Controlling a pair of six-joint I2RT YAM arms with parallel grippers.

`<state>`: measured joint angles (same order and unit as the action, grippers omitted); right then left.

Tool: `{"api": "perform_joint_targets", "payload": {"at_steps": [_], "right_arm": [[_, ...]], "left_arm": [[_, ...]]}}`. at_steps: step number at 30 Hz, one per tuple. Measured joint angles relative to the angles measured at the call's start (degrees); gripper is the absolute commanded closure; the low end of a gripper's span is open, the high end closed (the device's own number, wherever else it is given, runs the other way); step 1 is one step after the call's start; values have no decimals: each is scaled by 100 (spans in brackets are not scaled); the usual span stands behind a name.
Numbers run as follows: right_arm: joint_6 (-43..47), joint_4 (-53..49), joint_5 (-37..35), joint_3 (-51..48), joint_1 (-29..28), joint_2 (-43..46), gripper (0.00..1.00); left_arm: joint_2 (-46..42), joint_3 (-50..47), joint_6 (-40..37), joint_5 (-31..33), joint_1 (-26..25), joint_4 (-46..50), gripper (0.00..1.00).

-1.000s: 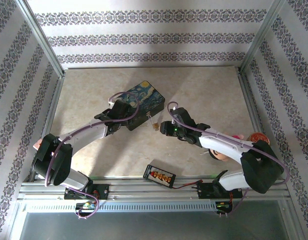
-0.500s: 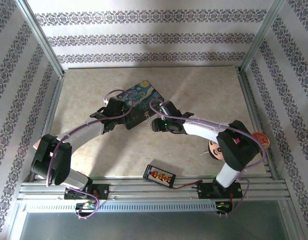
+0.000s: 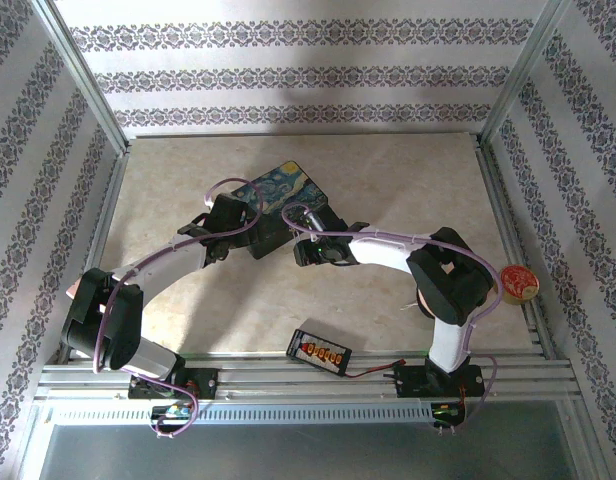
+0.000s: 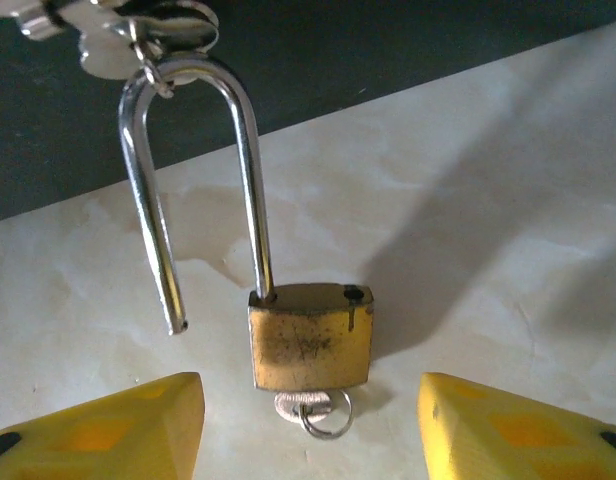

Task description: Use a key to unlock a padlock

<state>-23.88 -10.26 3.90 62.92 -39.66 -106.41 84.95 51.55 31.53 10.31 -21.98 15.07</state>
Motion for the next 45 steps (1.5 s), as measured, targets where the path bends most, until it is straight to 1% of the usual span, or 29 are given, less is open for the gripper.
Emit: {"api": "perform_joint_targets", "payload": {"at_steps": [4,17,22,25,29,33,36,39,45], "right_arm": [[31,66,-4,46,0,-190,43],[127,142,-13,210,0,-352,48],[136,83,-260,232,-94,-365,52],[142,61,-522,240,-188,-382,57],[146,31,-730,240,-223,-391,72],[118,33,-820,240,-286,-380,82],[44,26,-835,223,-299,-352,88],[-136,-24,-778,162,-330,-243,91],[-640,-177,-546,-103,-439,219,92]], "left_arm": [[0,0,24,-26,4,0,1],[9,0,90,-131,35,-2,1],[9,0,153,-129,35,0,1],[9,0,175,-125,35,-2,1],[83,50,175,-127,35,0,1],[203,155,170,-129,35,-20,0],[273,201,162,-133,35,-83,3],[348,249,96,-173,35,-162,7],[538,345,-162,-396,46,-485,14]]}}
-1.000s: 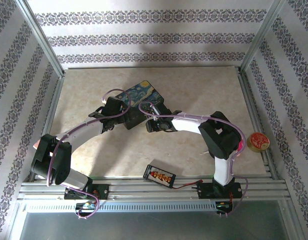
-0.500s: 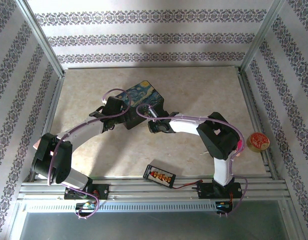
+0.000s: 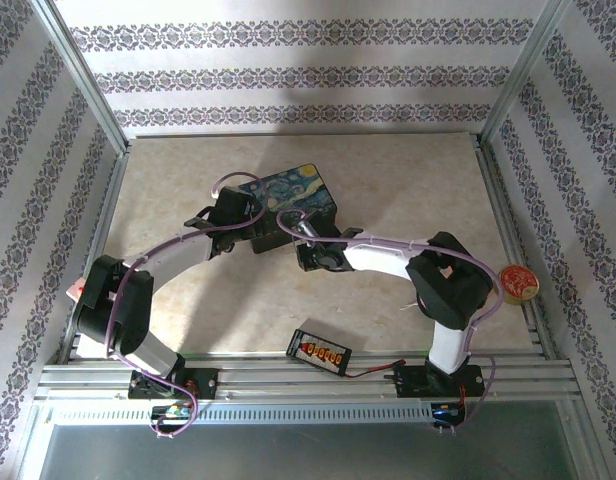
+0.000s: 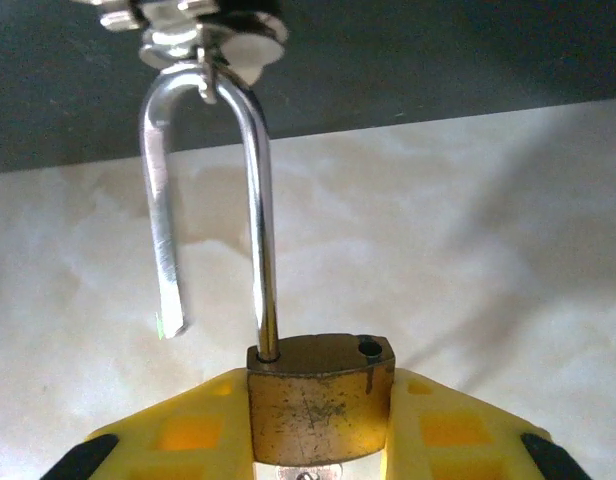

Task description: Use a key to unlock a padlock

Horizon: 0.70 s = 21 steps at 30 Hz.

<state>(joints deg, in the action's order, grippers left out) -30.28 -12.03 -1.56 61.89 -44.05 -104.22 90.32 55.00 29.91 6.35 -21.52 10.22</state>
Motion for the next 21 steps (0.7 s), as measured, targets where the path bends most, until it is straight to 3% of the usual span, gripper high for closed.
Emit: {"api": "perform_joint_targets", "payload": {"at_steps": [12,21], "right_arm": [[-457,13,249,-129,-83,122,95],[-1051,433,511,-308,-68,122,96]], "left_arm": [[-81,0,13,-527,17,-186,4],[-393,-192,55,-509,17,-197,9]]}}
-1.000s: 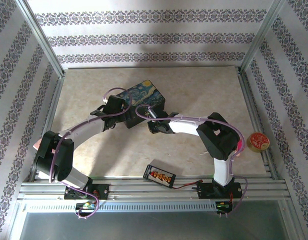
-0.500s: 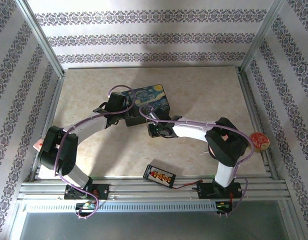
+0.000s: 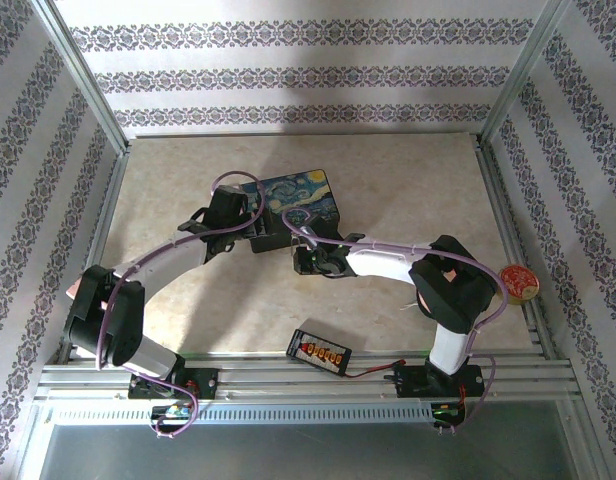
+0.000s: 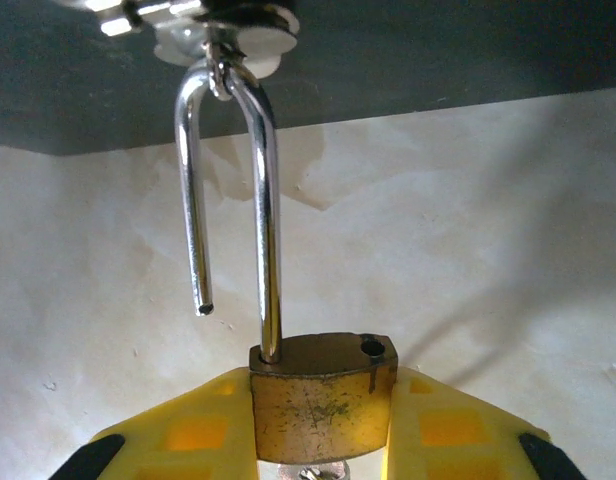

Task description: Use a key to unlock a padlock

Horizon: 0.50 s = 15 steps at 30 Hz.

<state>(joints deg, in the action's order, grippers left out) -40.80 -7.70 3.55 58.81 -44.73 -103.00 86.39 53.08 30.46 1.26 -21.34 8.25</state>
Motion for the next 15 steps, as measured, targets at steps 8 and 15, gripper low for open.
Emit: {"api": "perform_joint_targets", "payload": {"at_steps": [8,15], "right_arm": [[-544,483,66,-240,0,0,98],[-887,1062,61,-573,22,7,98]], "left_arm": [[155,-170,44,-15,0,-55,16],[181,-175,66,-37,-2,-105,19]]}}
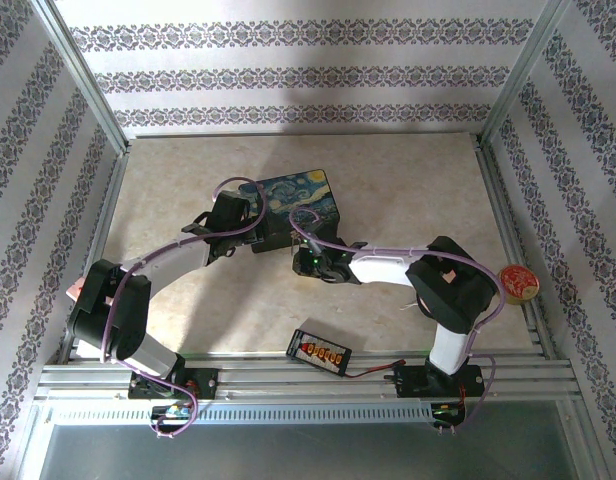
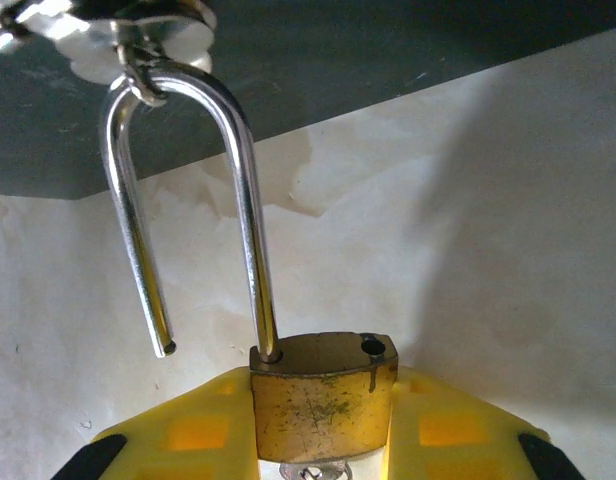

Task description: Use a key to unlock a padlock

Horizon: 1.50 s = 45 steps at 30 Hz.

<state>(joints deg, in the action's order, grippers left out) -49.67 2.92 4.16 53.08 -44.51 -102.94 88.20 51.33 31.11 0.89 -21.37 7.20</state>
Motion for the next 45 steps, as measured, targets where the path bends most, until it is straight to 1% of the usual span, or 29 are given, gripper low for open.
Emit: {"api": "perform_joint_targets", "payload": {"at_steps": [6,18,31,45], "right_arm": [[-179,385,22,-247,52,96,98],[-470,767,164,-411,90,133,98],[-984,1720,407,-828,166,127,98],[-1239,2151,446,-966,168,111,98]], "left_arm": [[7,-28,66,-7,0,-59,19],[2,-96,138,13,0,-197,18],[2,-109,221,15,0,-229,18],[4,-136,280,15,0,-286,17]]}}
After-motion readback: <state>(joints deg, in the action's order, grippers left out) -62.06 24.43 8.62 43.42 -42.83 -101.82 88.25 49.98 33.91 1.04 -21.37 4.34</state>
